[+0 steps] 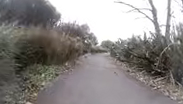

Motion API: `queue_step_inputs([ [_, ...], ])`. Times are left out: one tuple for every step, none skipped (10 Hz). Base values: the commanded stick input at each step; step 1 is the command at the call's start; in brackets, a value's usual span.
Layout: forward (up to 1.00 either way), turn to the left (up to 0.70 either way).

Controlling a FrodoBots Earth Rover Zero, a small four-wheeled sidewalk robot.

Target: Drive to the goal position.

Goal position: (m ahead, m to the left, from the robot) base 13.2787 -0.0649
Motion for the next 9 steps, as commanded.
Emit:
queue_step_inputs([
  [0.85, -0.09],
  [0.85, -0.21],
  [0.85, -0.32],
  [0.85, -0.34],
  [0.85, -0.34],
  [0.85, -0.34],
  [0.85, -0.24],
  [0.85, -0.11],
  [0.85, 0.00],
])
